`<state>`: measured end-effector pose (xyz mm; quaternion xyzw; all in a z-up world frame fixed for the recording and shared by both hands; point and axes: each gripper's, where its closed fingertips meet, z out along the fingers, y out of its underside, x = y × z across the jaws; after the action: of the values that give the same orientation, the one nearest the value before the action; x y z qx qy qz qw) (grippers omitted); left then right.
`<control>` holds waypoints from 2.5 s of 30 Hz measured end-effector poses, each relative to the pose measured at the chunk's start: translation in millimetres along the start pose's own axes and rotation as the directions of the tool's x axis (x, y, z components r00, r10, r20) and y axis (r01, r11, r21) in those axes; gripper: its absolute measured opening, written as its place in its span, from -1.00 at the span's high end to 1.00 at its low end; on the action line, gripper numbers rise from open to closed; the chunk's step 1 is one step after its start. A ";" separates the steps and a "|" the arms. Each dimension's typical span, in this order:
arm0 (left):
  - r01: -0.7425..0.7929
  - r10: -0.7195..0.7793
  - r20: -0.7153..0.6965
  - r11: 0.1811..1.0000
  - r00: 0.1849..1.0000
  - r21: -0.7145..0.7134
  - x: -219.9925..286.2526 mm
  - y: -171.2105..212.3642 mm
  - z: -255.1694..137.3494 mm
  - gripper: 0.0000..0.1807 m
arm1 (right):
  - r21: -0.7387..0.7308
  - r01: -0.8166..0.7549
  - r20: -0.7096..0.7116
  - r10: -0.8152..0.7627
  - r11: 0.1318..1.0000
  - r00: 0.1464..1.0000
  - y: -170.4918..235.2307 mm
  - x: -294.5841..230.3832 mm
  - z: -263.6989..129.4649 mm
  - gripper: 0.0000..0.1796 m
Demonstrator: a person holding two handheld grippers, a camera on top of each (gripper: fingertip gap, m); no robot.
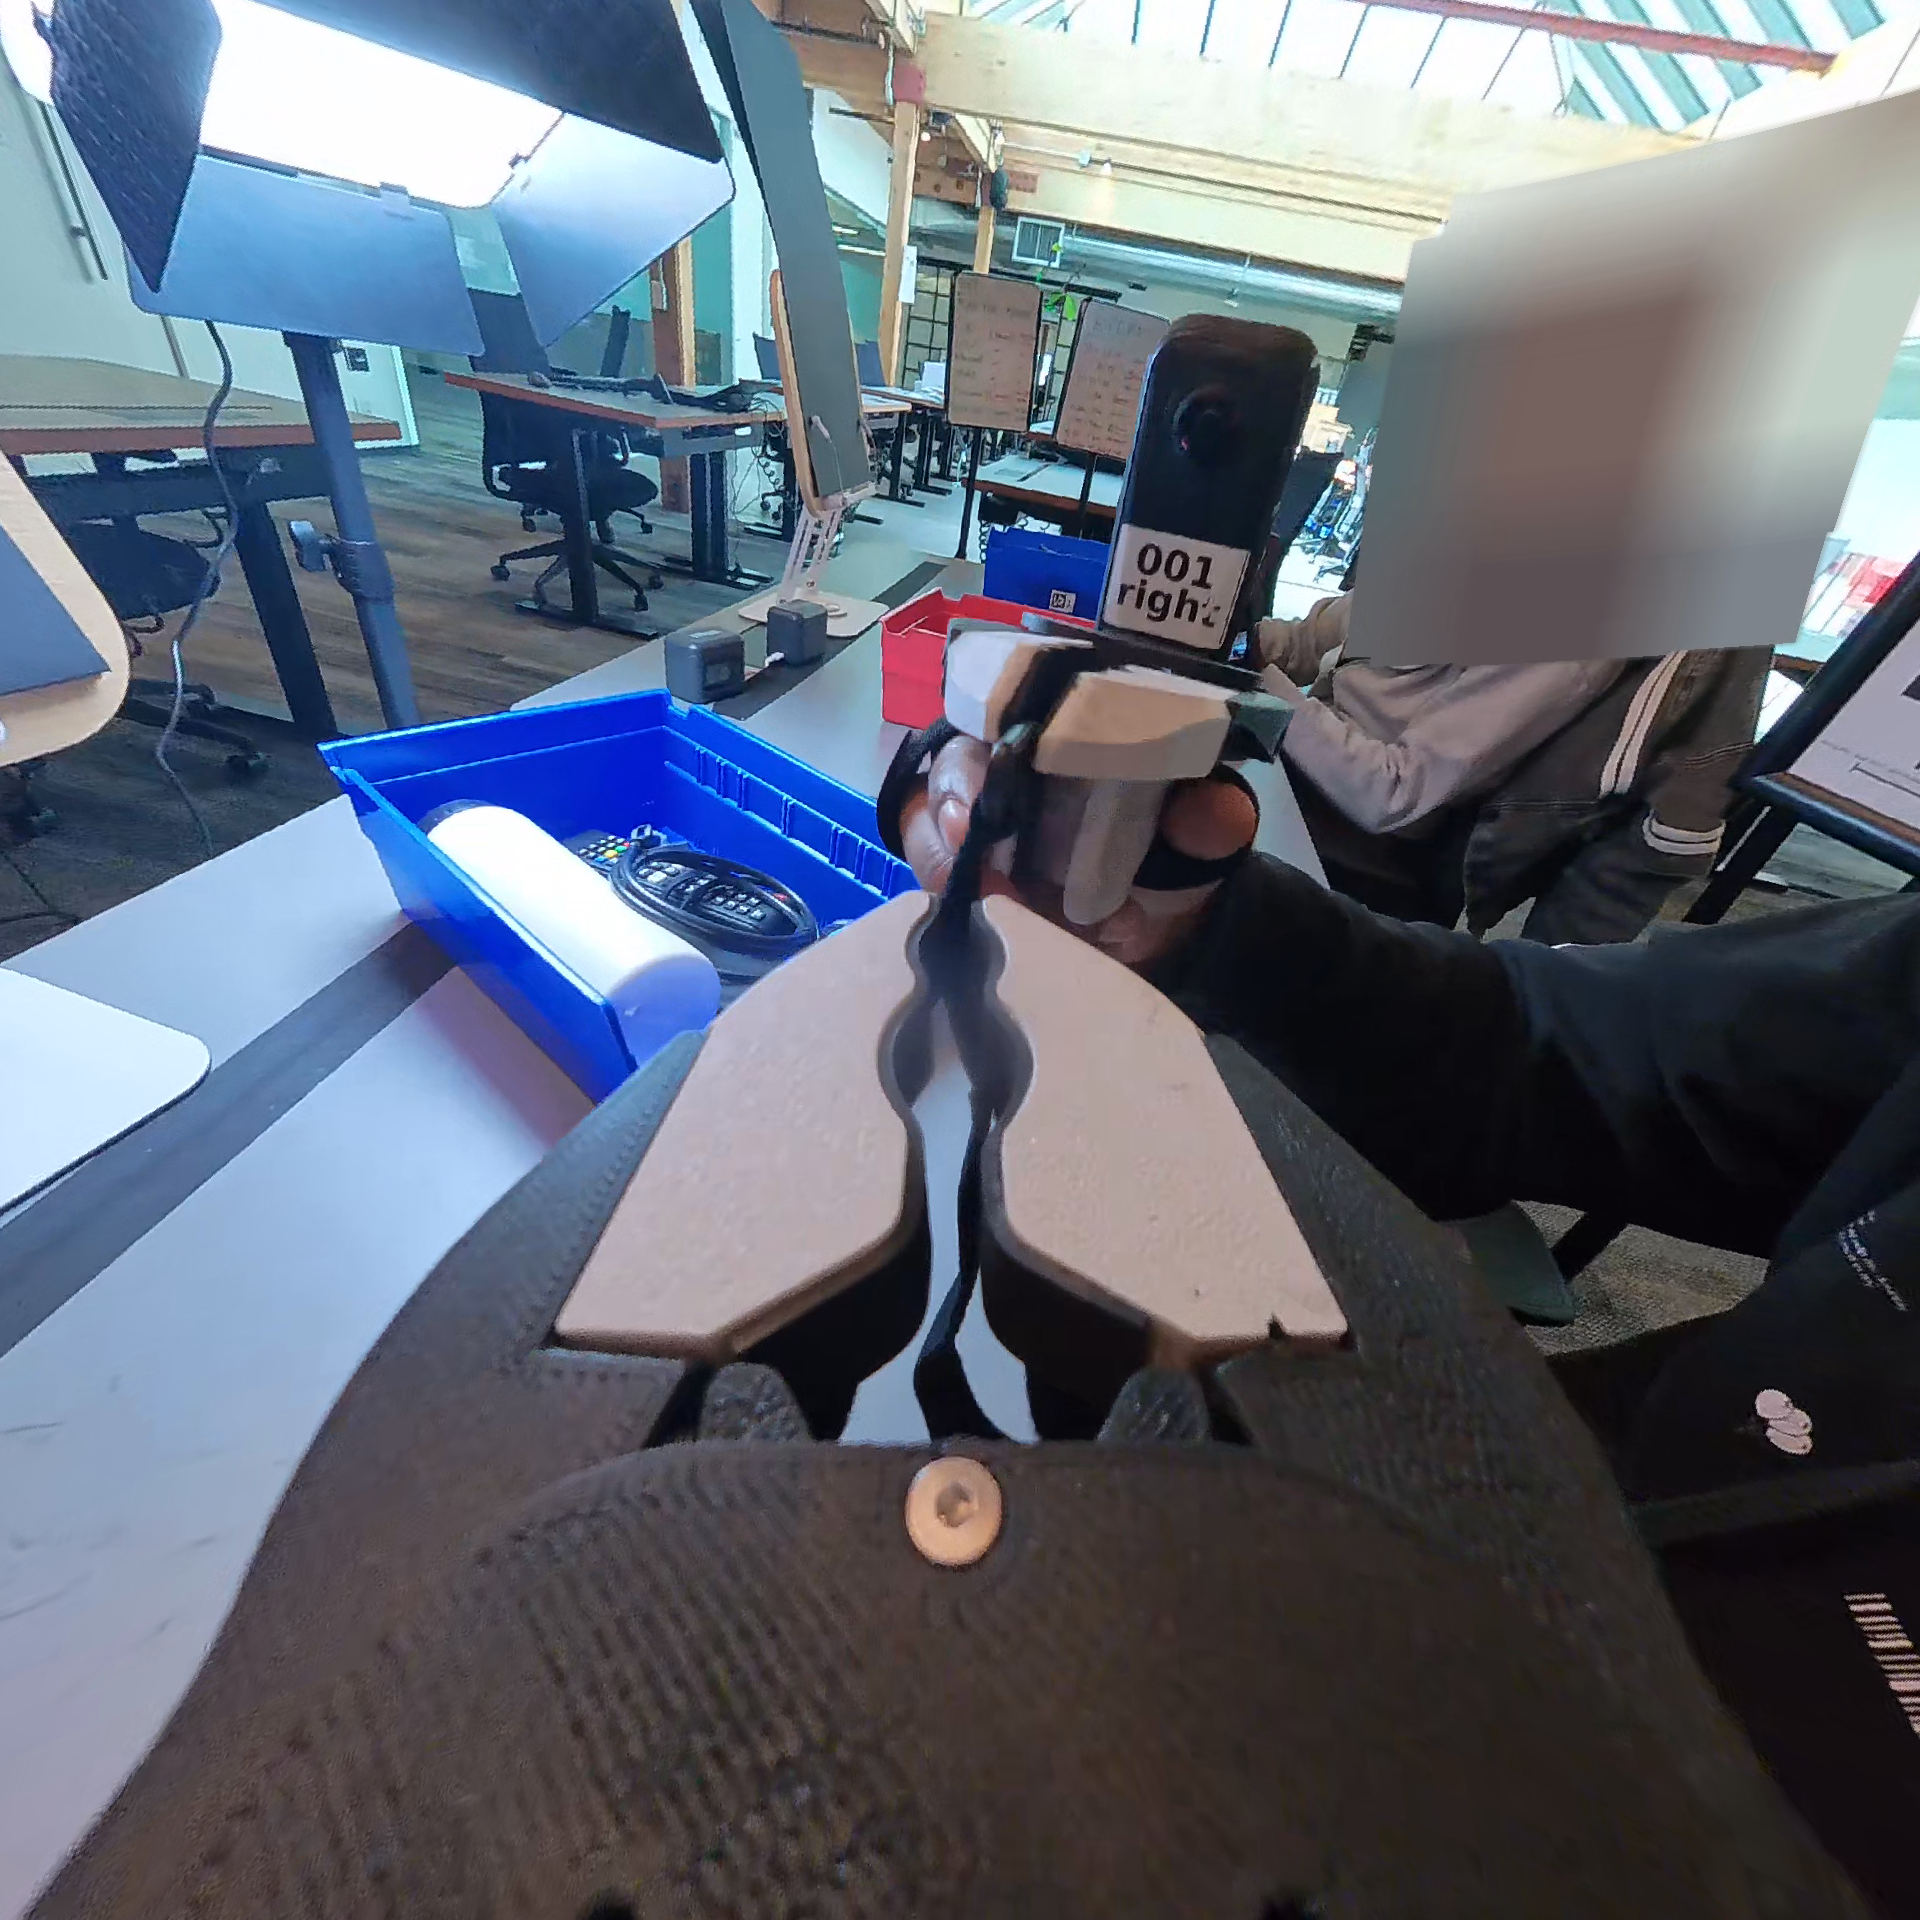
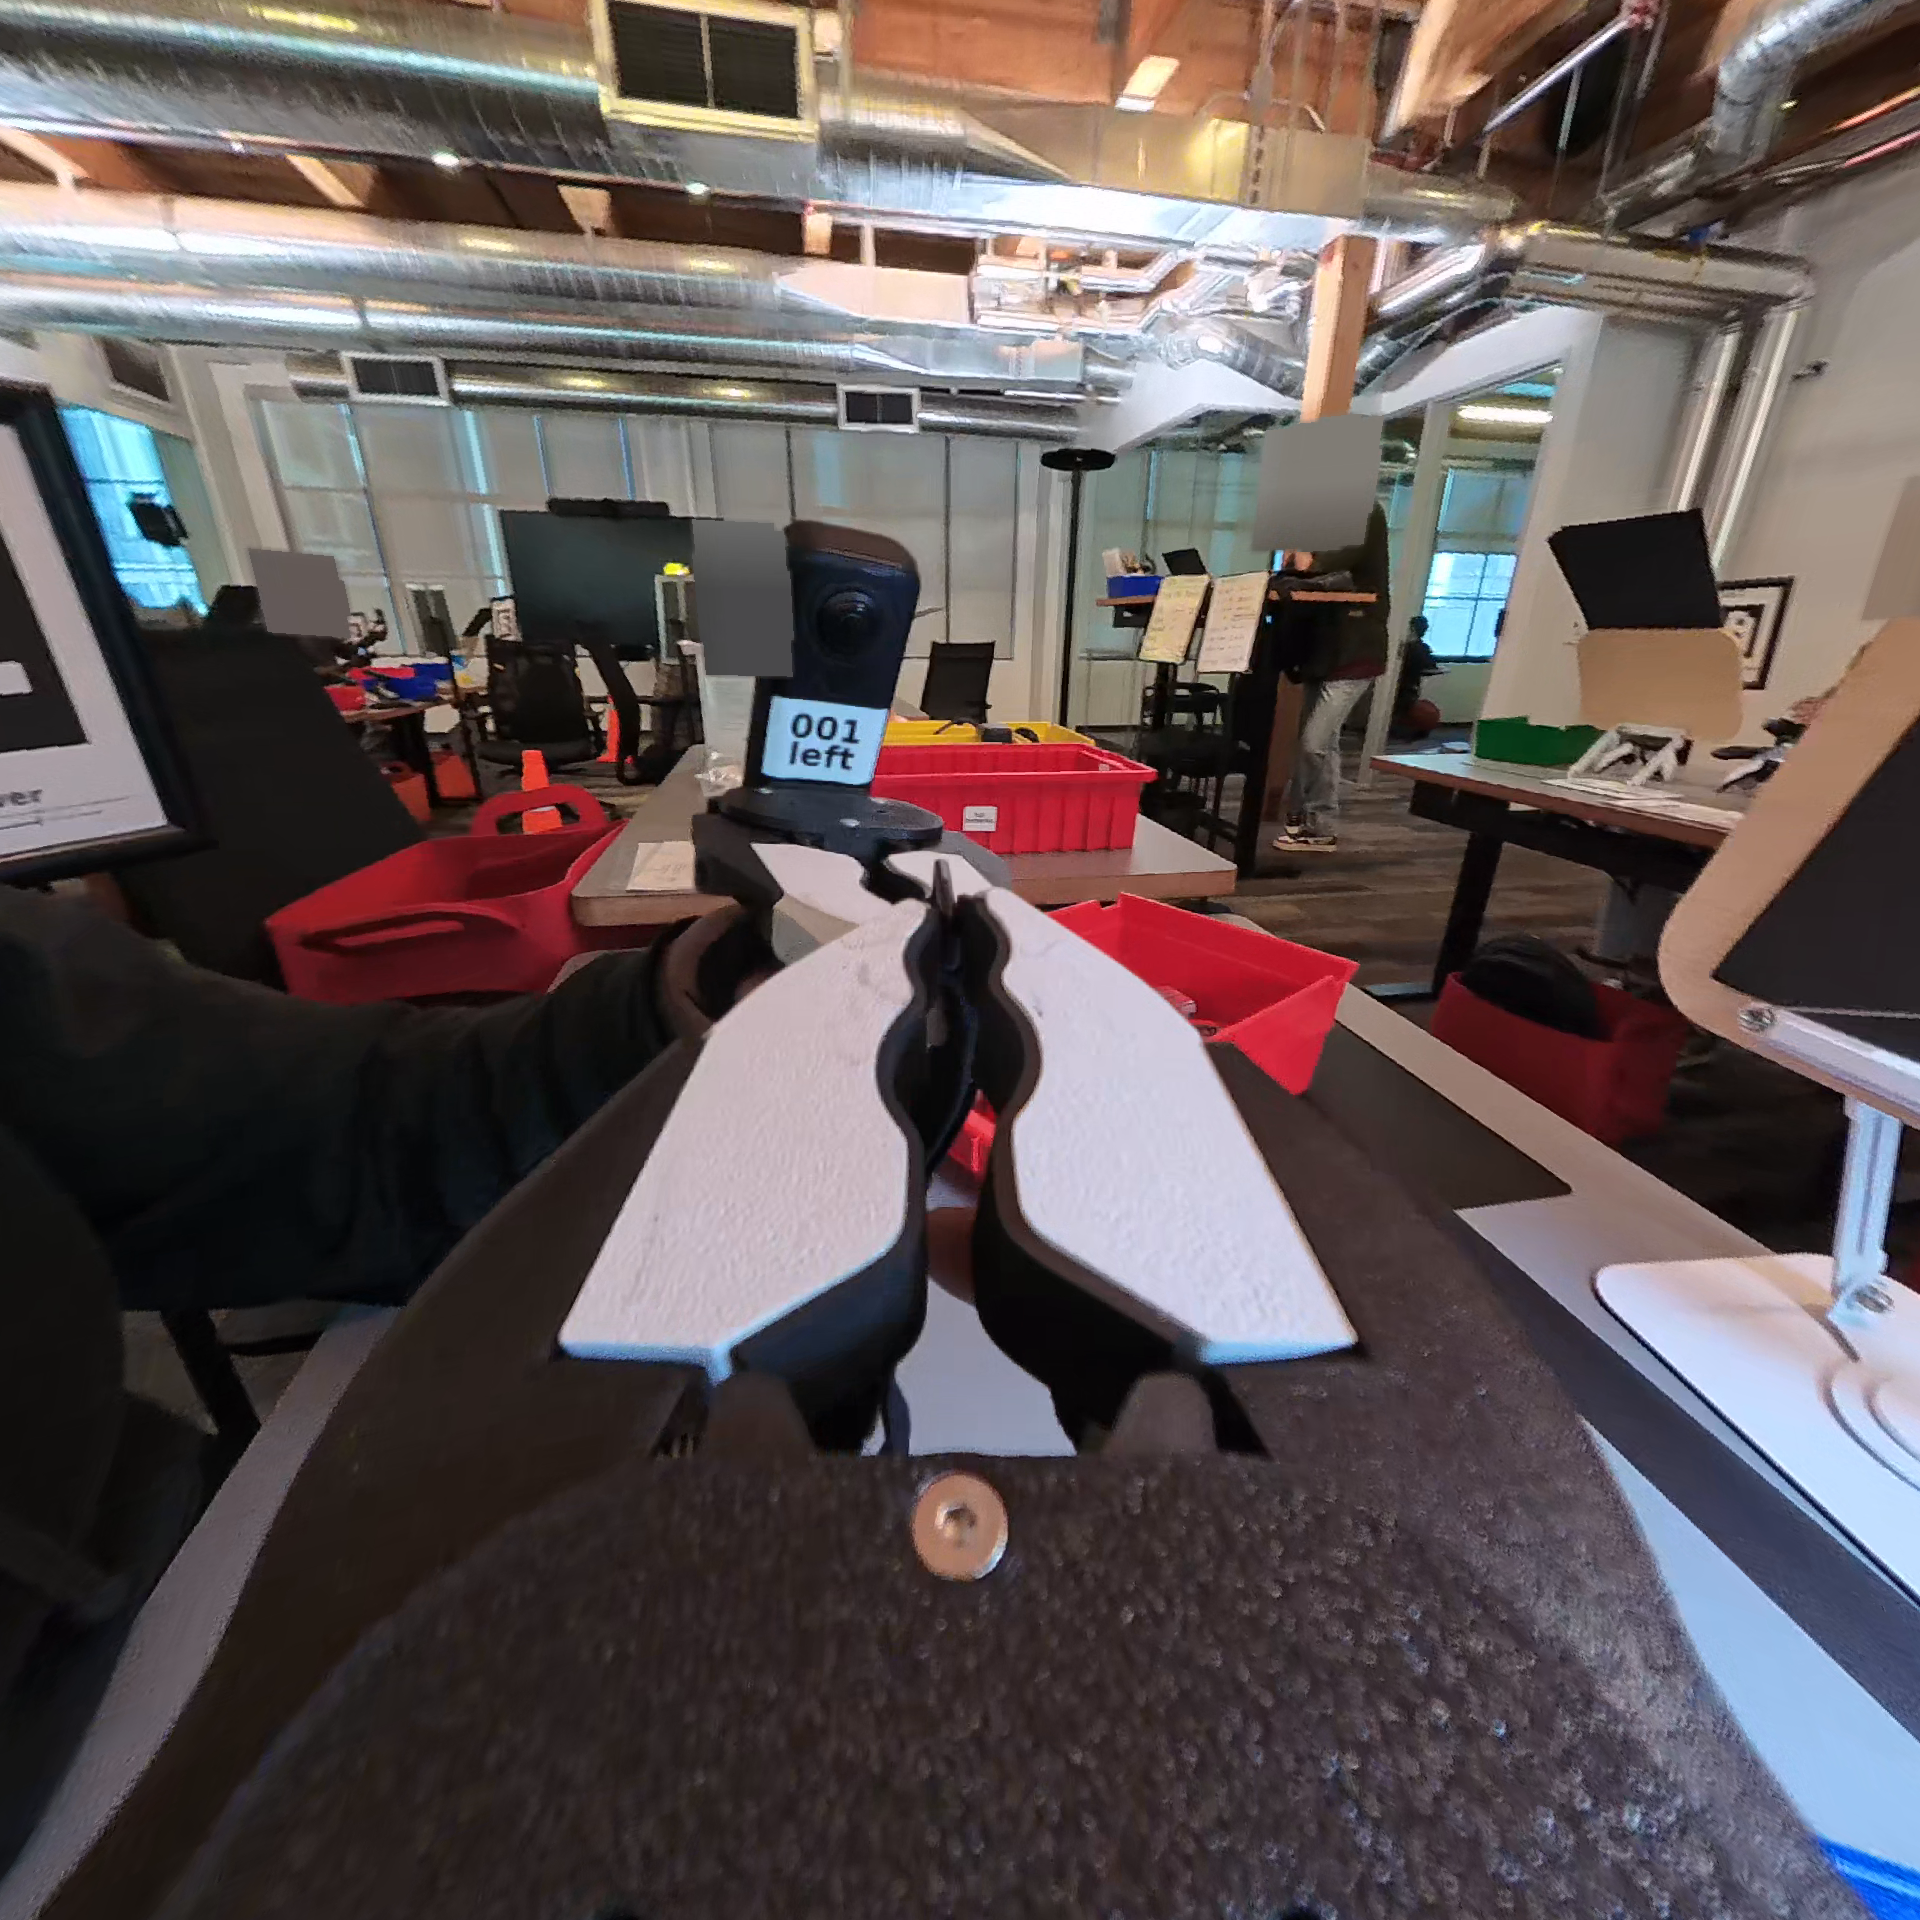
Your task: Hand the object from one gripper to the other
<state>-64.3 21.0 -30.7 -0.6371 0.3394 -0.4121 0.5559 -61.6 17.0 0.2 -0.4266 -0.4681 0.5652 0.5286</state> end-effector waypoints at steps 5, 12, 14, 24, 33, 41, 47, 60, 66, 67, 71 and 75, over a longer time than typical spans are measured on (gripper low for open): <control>-0.113 0.113 -0.008 0.991 0.994 0.078 10.3 -19.6 -11.4 0.64 | 0.006 -0.033 0.022 0.033 0.999 0.999 -9.7 -3.2 -4.3 0.96; -0.144 0.147 -0.023 0.985 0.989 0.099 14.3 -30.3 -25.3 0.71 | -0.049 -0.027 0.057 0.030 0.998 0.998 1.4 -9.2 0.3 0.96; -0.155 0.158 -0.035 0.985 0.987 0.071 14.7 -24.3 -22.4 0.73 | -0.075 -0.020 0.065 0.025 0.997 0.998 6.4 -11.4 2.6 0.96; -0.159 0.157 -0.060 0.987 0.986 -0.016 16.5 -12.1 -17.4 0.96 | -0.113 -0.014 0.077 0.022 0.993 0.997 13.2 -14.7 5.7 0.96; -0.142 0.140 -0.059 0.990 0.988 -0.020 12.5 -9.8 -17.2 0.96 | -0.126 -0.024 0.062 0.032 0.992 0.998 16.3 -10.8 6.3 0.96; -0.076 0.075 0.013 0.989 0.997 0.123 -4.2 -33.4 -31.7 0.35 | -0.094 -0.022 0.022 0.024 0.995 0.999 4.7 -1.8 -1.8 0.96; -0.075 0.065 0.058 0.979 0.996 0.190 -15.4 -50.1 -55.5 0.40 | -0.062 -0.016 -0.021 0.014 0.998 1.000 -8.7 8.3 -13.1 0.96; -0.126 0.116 0.330 0.992 0.937 0.007 -56.1 -10.5 -118.5 0.54 | -0.341 0.254 -0.550 -0.411 0.905 0.727 -74.5 133.2 -118.4 0.96; -0.057 0.078 0.396 0.996 0.915 -0.064 -56.8 50.0 -165.4 0.55 | -0.548 0.204 -0.652 -0.566 0.812 0.504 -59.2 208.9 -184.1 0.96; -0.046 0.069 0.405 0.997 0.912 -0.066 -56.4 57.3 -172.3 0.55 | -0.560 0.164 -0.663 -0.558 0.812 0.499 -48.0 218.8 -192.9 0.96; -0.013 0.037 0.429 0.998 0.903 -0.059 -54.9 73.9 -194.8 0.55 | -0.550 0.077 -0.701 -0.509 0.832 0.500 -16.0 236.4 -213.8 0.87; 0.008 0.008 0.446 0.999 0.895 -0.035 -57.0 79.2 -208.3 0.55 | -0.494 0.061 -0.727 -0.451 0.867 0.517 -8.6 232.8 -216.3 0.81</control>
<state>-274.8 -29.5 -108.5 -0.7245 0.2105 -0.2490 0.6073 133.5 266.0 -31.2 -0.6644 -0.3312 0.1011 0.6623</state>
